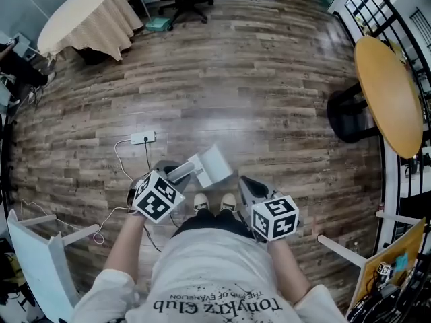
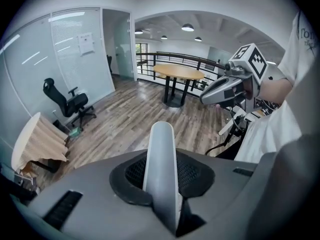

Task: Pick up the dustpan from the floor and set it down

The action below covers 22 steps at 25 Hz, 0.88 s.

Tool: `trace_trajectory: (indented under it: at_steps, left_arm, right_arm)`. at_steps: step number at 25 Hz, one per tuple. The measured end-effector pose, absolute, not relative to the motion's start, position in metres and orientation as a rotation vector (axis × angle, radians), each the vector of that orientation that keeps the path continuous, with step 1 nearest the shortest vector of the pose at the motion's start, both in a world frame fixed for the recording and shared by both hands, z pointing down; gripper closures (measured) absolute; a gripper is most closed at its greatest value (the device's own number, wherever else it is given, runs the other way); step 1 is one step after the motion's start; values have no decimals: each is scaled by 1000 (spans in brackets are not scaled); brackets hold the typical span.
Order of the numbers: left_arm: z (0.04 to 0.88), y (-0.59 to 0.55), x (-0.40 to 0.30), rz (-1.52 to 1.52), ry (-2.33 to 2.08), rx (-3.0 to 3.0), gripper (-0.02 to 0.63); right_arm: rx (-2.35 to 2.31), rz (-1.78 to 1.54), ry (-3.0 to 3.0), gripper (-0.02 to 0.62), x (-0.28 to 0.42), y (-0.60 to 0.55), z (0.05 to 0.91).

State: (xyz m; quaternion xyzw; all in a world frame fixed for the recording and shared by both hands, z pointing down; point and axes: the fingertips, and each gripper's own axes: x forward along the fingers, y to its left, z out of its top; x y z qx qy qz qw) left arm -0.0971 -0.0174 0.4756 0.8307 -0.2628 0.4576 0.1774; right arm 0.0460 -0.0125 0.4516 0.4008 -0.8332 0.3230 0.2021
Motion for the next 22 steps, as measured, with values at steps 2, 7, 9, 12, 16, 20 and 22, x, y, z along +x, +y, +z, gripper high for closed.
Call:
trace_trajectory:
  at_steps: [2, 7, 9, 12, 16, 20, 22]
  left_arm:
    - [468, -13, -97, 1282, -751, 2356, 497]
    - [451, -6, -92, 1268, -753, 2373, 497]
    - [447, -4, -90, 1262, -746, 2379, 497]
    - [443, -1, -86, 1256, -738, 2385, 497]
    - [442, 0, -79, 1269, -741, 2391, 497]
    - [442, 0, -80, 1271, -740, 2385, 497]
    - [442, 1, -81, 1272, -742, 2384, 497]
  right_arm:
    - [1118, 899, -2330, 569, 45, -7, 451]
    - [1109, 882, -2343, 569, 42, 2, 445]
    - [1115, 876, -2347, 569, 40, 4, 443]
    - [1109, 863, -2351, 569, 36, 6, 441]
    - [1106, 854, -2355, 569, 38, 13, 441]
    - [1107, 848, -2353, 569, 36, 17, 440]
    - [1106, 847, -2352, 569, 35, 19, 441]
